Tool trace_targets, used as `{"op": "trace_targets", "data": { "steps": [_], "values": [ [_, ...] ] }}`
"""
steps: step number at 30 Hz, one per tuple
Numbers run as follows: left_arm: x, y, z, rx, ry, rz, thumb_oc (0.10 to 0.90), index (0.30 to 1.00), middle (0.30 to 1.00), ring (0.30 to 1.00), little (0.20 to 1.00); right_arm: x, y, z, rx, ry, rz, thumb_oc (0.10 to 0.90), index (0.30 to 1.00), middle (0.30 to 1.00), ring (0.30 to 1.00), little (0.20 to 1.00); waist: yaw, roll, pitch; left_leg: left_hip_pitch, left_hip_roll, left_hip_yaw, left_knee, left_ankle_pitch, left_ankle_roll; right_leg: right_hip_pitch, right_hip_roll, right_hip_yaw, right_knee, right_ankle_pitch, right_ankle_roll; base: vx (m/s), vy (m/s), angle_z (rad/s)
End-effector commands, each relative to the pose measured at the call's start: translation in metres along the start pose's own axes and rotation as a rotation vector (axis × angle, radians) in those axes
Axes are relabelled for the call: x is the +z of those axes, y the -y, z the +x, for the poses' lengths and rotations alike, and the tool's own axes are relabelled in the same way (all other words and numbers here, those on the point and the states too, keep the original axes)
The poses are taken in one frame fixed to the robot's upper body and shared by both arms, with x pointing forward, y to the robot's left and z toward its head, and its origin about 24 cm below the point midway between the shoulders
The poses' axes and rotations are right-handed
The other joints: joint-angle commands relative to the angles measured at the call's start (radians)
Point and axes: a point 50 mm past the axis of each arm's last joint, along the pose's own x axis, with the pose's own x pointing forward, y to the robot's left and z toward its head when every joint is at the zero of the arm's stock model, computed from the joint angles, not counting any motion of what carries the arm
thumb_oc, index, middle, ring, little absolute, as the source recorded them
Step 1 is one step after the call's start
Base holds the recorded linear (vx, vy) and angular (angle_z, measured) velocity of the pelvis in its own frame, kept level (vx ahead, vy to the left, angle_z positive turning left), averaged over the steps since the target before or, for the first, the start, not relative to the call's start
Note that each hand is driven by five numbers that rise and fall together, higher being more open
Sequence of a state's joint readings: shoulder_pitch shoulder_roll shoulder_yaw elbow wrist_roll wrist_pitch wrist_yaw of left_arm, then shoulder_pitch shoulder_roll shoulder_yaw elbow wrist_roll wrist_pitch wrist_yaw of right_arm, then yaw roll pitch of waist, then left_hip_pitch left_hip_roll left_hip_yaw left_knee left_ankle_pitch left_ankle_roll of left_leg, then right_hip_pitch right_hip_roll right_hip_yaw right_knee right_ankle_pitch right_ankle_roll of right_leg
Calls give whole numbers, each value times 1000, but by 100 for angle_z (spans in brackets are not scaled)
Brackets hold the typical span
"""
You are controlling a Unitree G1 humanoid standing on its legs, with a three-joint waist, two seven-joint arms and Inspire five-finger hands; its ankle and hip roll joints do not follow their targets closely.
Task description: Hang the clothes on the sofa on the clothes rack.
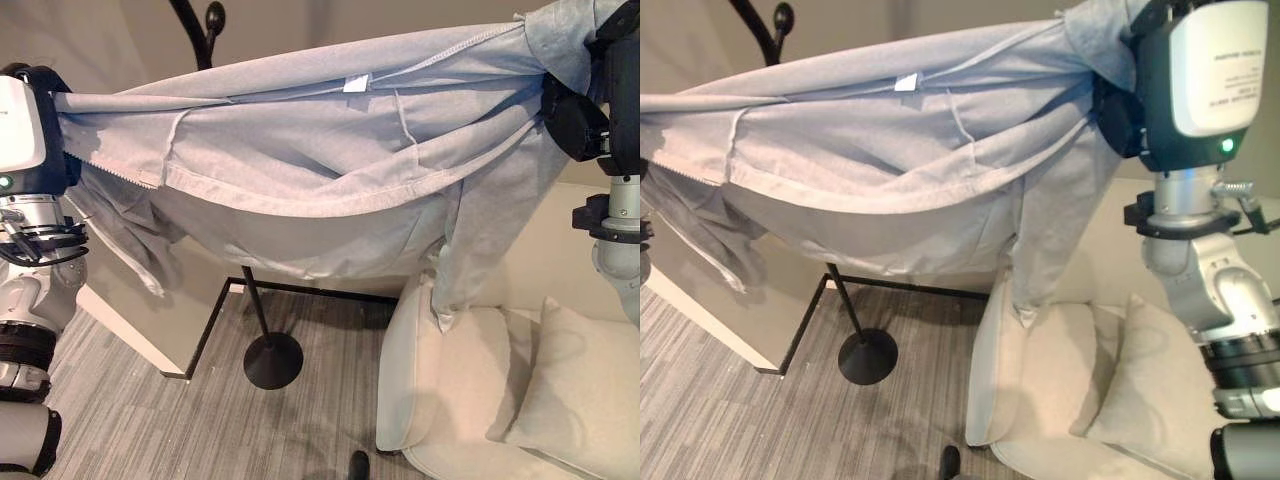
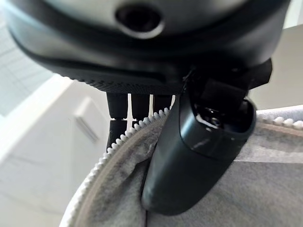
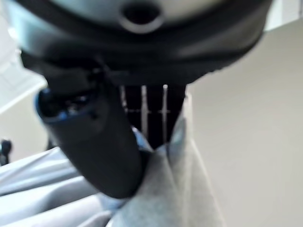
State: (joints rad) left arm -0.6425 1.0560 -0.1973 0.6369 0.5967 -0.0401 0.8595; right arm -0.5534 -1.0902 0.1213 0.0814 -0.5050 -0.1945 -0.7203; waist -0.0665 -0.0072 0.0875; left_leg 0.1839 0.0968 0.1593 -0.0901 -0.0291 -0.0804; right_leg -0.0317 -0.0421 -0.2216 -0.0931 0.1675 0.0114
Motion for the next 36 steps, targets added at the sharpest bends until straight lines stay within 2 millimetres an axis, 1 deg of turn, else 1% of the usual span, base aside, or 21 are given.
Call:
{"op": "trace_targets", "data": {
  "steps": [1, 4, 7, 9, 12, 13, 14, 15, 16, 17, 18, 19, 21, 22, 23, 26, 27, 28, 29, 33, 36],
  "values": [
    [-97, -48, 10, 23, -254, 358, 400, 300, 300, 300, 300, -54, 50, 23, -204, -211, -177, 400, 300, 300, 300, 300, 11, -21, -174, -15, -44, 31, 3, -45, 7, 70, -87, 41, 8, -92, 173, 63, 39, 14],
    [-104, -41, 2, -74, -240, 418, 400, 300, 300, 300, 300, -51, 44, 29, -175, -196, -142, 400, 300, 300, 300, 300, 14, -22, -171, -22, -43, 31, 3, -43, 5, 67, -89, 38, 6, -91, 175, 50, 41, 8],
    [-101, -19, -10, -229, -230, 425, 400, 300, 300, 300, 300, -44, 22, 39, -100, -216, -26, 400, 300, 300, 300, 300, 17, -29, -151, -46, -41, 33, 3, -34, 2, 48, -93, 39, 6, -83, 176, 22, 67, 1],
    [-90, -5, -8, -295, -209, 406, 400, 300, 300, 300, 300, -47, 10, 51, -55, -254, 18, 400, 300, 300, 300, 300, 18, -40, -121, -82, -36, 31, 3, -22, -1, 14, -94, 41, 6, -74, 177, -171, 34, -5],
    [-63, 16, 6, -359, -200, 346, 400, 300, 300, 300, 300, -57, 0, 83, -42, -348, 38, 400, 300, 300, 300, 300, 27, -55, -47, -190, -30, 15, 3, 17, -5, -82, -93, 47, 6, -44, 178, -329, -6, 6],
    [-45, 24, 14, -362, -190, 294, 400, 300, 300, 300, 300, -62, 1, 98, -61, -407, 21, 400, 300, 300, 300, 300, 37, -67, -16, -244, -30, 2, 3, 39, -5, -130, -90, 51, 6, -30, 179, -261, -22, 18],
    [-44, 24, 14, -360, -194, 291, 400, 300, 300, 300, 300, -62, 2, 101, -64, -403, 20, 400, 300, 300, 300, 300, 35, -64, -19, -251, -31, 2, 3, 41, -5, -137, -91, 51, 6, -28, 179, -184, -42, 20],
    [-30, 32, 14, -369, -175, 247, 400, 300, 300, 300, 300, -72, 9, 108, -63, -460, -42, 400, 300, 300, 300, 300, 43, -80, -5, -283, -31, -6, 3, 54, -8, -164, -91, 51, 6, -22, 178, -21, -31, 31],
    [-25, 35, 15, -371, -168, 232, 400, 300, 300, 300, 300, -73, 14, 114, -77, -477, -46, 400, 300, 300, 300, 300, 43, -81, -4, -293, -31, -9, 3, 58, -10, -171, -92, 51, 6, -20, 177, -20, -31, 30],
    [-25, 35, 15, -371, -170, 230, 400, 300, 300, 300, 300, -73, 15, 115, -78, -475, -47, 400, 300, 300, 300, 300, 43, -79, -4, -295, -31, -9, 3, 59, -10, -173, -92, 51, 6, -20, 177, 19, -33, 27],
    [-9, 45, 9, -396, -150, 186, 400, 300, 300, 300, 300, -76, 14, 116, -61, -503, -56, 400, 300, 300, 300, 300, 48, -88, 10, -302, -32, -14, 3, 63, -10, -175, -92, 51, 6, -23, 174, 9, -26, 10],
    [-9, 46, 9, -396, -152, 184, 400, 300, 300, 300, 300, -76, 14, 117, -61, -501, -57, 400, 300, 300, 300, 300, 47, -86, 11, -301, -32, -14, 3, 63, -11, -175, -92, 51, 6, -23, 174, 13, -41, 0],
    [10, 56, -3, -403, -123, 106, 400, 300, 300, 300, 300, -69, 4, 112, -49, -495, -13, 400, 300, 300, 300, 300, 50, -83, 31, -300, -29, -17, 3, 60, -10, -172, -89, 56, 6, -32, 168, 28, -42, -2],
    [10, 57, -4, -405, -122, 108, 400, 300, 300, 300, 300, -69, 3, 111, -47, -496, -12, 400, 300, 300, 300, 300, 49, -84, 30, -299, -28, -17, 3, 60, -10, -171, -89, 56, 6, -32, 168, 113, -115, -1],
    [23, 46, -3, -298, -72, 18, 400, 300, 300, 300, 300, -67, 5, 96, -84, -468, 24, 400, 300, 300, 300, 300, 49, -73, 39, -290, -21, -23, 3, 48, -12, -161, -82, 52, 7, -53, 160, 104, -117, 2],
    [18, 36, -15, -253, -55, -7, 400, 300, 300, 300, 300, -63, 12, 78, -111, -418, 18, 400, 300, 300, 300, 300, 45, -72, 32, -285, -20, -26, 3, 44, -11, -154, -81, 47, 7, -61, 153, 105, -95, 24],
    [13, 29, -29, -223, -60, -34, 400, 300, 300, 300, 300, -62, 18, 61, -135, -390, 2, 400, 300, 300, 300, 300, 45, -67, 24, -269, -16, -27, 3, 34, -12, -140, -78, 43, 8, -74, 147, 270, -180, 24],
    [4, 20, -50, -206, -61, -47, 400, 300, 300, 300, 300, -57, 22, 33, -141, -364, -4, 400, 300, 300, 300, 300, 45, -65, 5, -236, -8, -28, 3, 21, -13, -112, -70, 36, 9, -92, 139, 318, -229, 16],
    [-1, 13, -62, -186, -75, -60, 400, 300, 300, 300, 300, -53, 28, 20, -166, -341, -9, 400, 300, 300, 300, 300, 46, -61, -7, -218, -2, -27, 3, 15, -13, -95, -63, 33, 8, -104, 133, 223, -170, 17],
    [-14, 1, -85, -174, -100, -56, 400, 300, 300, 300, 300, -47, 39, -8, -210, -336, -6, 400, 300, 300, 300, 300, 53, -65, -26, -182, 14, -29, 3, 9, -19, -59, -47, 26, 7, -128, 123, 104, -129, 2],
    [-28, -14, -86, -112, -121, -15, 400, 300, 300, 300, 300, -46, 51, -15, -267, -315, -34, 400, 300, 300, 300, 300, 63, -67, -39, -157, 33, -31, 3, 17, -31, -34, -28, 21, 6, -149, 114, 65, -143, 9]
  ]
}}
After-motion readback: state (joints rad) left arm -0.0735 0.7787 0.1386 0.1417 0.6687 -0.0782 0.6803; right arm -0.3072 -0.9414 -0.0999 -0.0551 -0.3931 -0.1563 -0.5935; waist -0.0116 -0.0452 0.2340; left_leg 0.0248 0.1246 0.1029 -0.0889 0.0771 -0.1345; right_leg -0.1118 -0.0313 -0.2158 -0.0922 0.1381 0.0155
